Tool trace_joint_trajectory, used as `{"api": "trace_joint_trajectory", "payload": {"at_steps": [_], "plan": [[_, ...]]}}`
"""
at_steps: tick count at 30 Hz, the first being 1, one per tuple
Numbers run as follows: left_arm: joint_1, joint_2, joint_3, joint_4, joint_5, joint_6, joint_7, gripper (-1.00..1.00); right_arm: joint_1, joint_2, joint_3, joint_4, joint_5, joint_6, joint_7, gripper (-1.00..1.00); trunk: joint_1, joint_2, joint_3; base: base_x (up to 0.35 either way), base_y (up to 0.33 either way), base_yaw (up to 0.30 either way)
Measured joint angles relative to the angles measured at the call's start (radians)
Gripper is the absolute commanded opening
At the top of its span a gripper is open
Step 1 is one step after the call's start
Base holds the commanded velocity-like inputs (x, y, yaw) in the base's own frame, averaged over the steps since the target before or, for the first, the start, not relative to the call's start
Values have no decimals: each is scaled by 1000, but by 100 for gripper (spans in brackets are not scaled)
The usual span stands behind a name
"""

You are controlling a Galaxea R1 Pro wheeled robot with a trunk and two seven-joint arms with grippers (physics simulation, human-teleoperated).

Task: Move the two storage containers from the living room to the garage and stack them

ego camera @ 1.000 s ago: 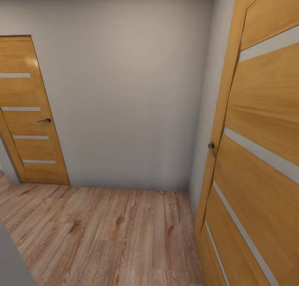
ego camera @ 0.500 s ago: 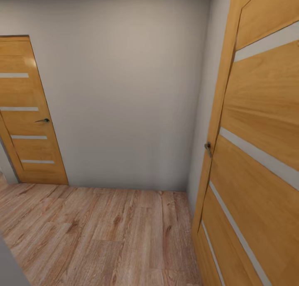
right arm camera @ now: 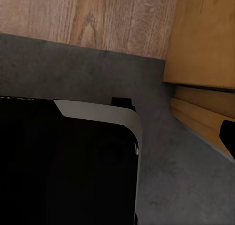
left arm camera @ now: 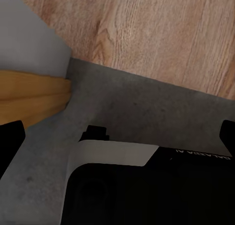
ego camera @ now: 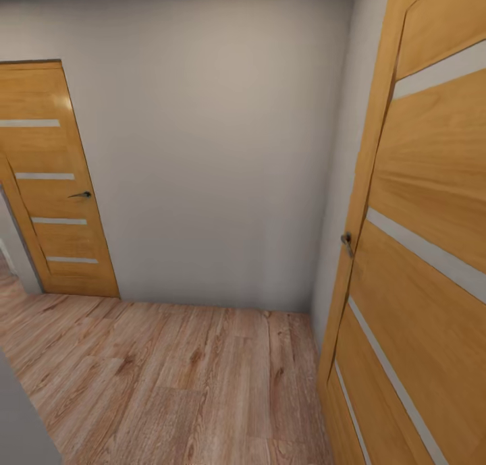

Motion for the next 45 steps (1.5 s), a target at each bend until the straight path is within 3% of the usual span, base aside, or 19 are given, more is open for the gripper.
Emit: {"api": "trace_joint_trajectory", "payload": {"at_steps": [20,45], "plan": [[0,-1,0,0,0,0,1,100,0,-2,0,0,0,-8,-1,100,0,0,0,12,0,3],[0,2,0,1,1,2,0,100,0,-3,0,0,0,-7,-1,100,-1,0,0,304,0,0]]}}
